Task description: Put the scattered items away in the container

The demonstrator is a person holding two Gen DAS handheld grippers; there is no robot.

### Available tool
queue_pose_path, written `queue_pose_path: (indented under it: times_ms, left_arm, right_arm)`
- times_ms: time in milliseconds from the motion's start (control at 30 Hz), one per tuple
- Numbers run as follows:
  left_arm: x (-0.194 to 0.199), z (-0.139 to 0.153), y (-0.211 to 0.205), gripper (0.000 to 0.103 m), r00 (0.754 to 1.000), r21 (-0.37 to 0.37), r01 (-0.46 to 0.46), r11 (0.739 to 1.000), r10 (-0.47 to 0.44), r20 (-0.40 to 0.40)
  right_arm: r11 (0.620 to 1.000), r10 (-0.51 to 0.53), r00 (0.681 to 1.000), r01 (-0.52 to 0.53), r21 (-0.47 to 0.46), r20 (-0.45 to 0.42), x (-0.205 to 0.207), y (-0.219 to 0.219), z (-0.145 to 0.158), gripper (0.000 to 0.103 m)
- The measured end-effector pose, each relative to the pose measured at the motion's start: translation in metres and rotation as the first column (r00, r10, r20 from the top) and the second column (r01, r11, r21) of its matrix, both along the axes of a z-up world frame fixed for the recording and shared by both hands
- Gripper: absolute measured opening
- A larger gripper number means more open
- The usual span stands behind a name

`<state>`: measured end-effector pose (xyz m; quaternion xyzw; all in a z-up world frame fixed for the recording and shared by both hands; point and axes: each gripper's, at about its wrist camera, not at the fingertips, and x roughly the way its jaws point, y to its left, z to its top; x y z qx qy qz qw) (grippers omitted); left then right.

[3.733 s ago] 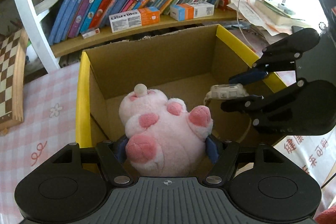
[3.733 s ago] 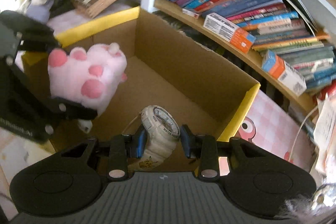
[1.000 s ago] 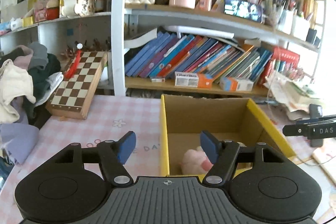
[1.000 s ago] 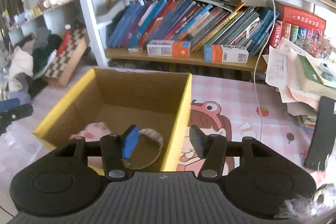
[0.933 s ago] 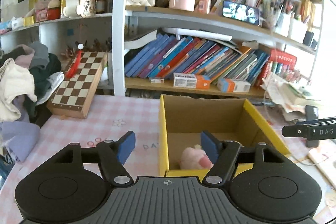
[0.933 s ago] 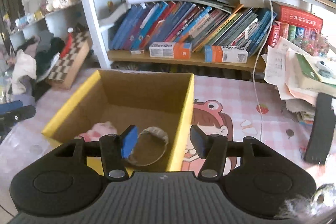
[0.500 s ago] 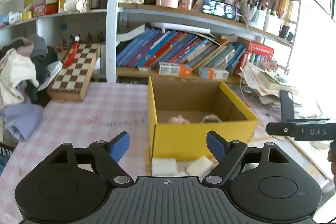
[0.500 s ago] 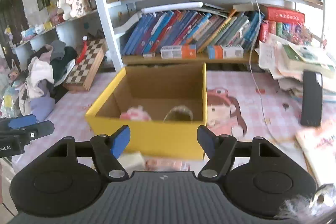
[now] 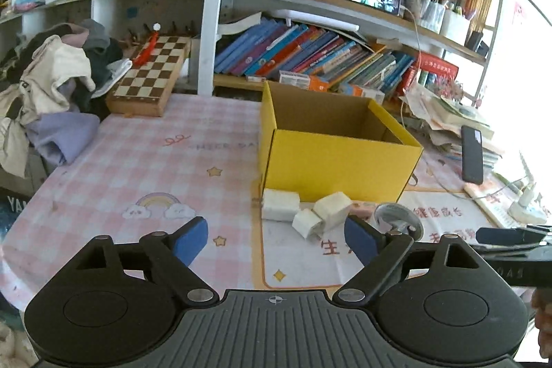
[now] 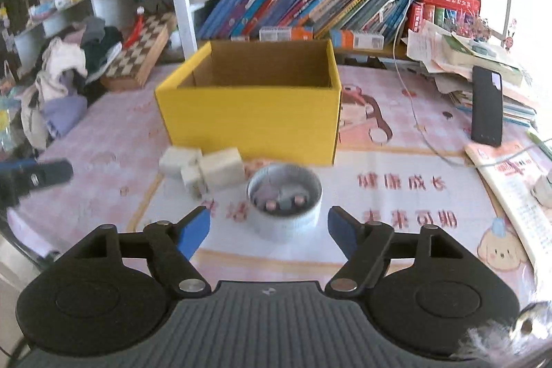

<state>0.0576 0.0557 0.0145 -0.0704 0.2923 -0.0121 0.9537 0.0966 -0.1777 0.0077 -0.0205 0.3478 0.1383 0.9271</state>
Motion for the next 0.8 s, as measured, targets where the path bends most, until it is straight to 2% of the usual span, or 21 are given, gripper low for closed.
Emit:
queue_pose_path:
  times_ms: [200,367,800]
  left_arm:
    - [-0.004,-0.015,-0.008,0.089,0.997,0.020,0.045,0.999,-0.044,-0.059]
    - [-0.003,-0.027,-0.019,0.089,0.988,0.044,0.105,0.993,-0.099,-0.114]
    - [0.003,-0.032,-0.034,0.089,0.981,0.085,0.155,0.984,-0.143,-0.132]
  right_arm:
    - [1.000,-0.025,0.999,0.024,-0.013,-0.036,-0.015,0.008,-0.021,0.080]
    - [0.999,-0.028,0.999,0.027,-0.019,-0.041,-0.019,0.009,-0.023,0.084]
    - [0.999,-0.042,0.997,0.041,-0.030,-0.058,-0.012,0.005,-0.026,0.085]
